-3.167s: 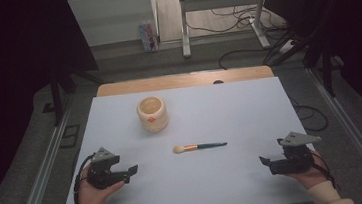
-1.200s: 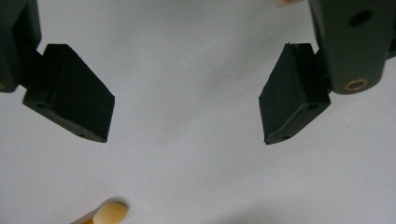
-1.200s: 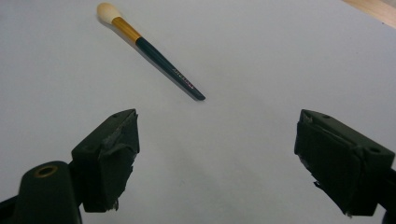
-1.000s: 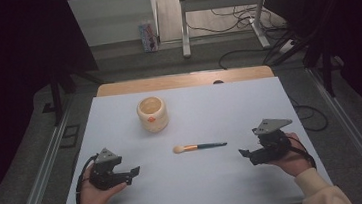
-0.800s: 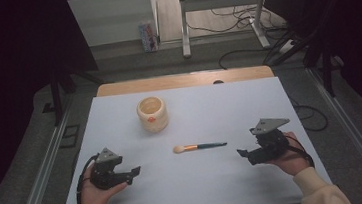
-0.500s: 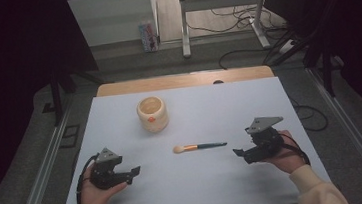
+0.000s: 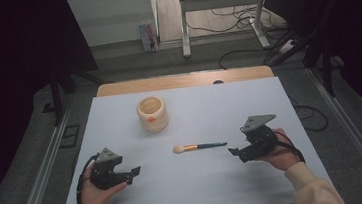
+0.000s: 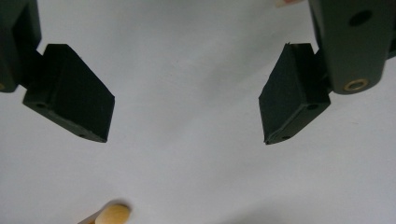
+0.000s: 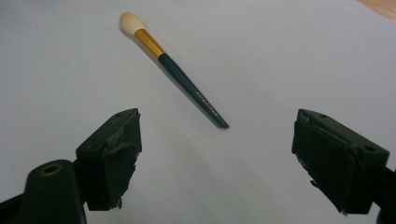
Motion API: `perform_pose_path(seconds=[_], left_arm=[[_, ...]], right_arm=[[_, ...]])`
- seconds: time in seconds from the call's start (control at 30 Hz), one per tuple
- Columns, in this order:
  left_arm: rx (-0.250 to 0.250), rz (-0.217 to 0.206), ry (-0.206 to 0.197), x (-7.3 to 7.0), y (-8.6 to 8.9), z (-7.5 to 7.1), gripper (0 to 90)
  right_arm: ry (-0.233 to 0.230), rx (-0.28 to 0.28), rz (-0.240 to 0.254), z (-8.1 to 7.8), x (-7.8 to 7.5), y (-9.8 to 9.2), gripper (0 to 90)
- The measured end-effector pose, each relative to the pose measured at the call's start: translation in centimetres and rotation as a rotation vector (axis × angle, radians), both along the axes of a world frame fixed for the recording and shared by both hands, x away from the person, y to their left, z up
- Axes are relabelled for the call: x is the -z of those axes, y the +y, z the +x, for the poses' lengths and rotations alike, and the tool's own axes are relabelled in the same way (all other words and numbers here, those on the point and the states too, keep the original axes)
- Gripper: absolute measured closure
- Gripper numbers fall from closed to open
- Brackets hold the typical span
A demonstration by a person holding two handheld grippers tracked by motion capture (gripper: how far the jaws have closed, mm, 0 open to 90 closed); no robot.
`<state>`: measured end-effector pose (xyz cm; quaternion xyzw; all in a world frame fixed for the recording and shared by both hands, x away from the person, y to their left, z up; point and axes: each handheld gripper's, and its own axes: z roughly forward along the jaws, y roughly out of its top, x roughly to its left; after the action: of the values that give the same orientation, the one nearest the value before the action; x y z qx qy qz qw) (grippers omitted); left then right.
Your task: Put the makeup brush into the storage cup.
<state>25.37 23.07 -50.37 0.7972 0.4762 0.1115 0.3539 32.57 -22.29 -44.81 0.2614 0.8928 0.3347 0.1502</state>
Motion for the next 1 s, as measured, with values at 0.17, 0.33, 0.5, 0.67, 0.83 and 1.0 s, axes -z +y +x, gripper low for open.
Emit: perform_pose_path(seconds=[0.17,0.33,0.5,0.67,0.83,1.0], left_arm=[[-0.001,-0.002,-0.001,0.0,0.0,0.0,19.2],[0.000,-0.004,-0.003,-0.1,-0.1,0.0,19.2],[0.004,-0.004,-0.004,-0.1,-0.1,0.0,19.2],[0.011,-0.007,-0.004,-0.1,-0.1,0.0,19.2],[0.013,-0.006,-0.006,-0.1,-0.1,0.0,19.2],[0.011,-0.009,-0.004,-0.1,-0.1,0.0,19.2]], right_arm=[[0.002,-0.005,-0.001,0.1,-0.1,0.3,16.2],[0.005,-0.018,0.003,0.2,-0.1,0.6,16.1],[0.011,-0.032,-0.003,0.5,-0.2,1.4,15.8],[0.016,-0.043,-0.009,1.1,-0.5,2.3,15.1],[0.026,-0.066,-0.025,1.8,-0.4,3.0,15.0],[0.039,-0.091,-0.048,2.4,-0.3,3.6,15.0]])
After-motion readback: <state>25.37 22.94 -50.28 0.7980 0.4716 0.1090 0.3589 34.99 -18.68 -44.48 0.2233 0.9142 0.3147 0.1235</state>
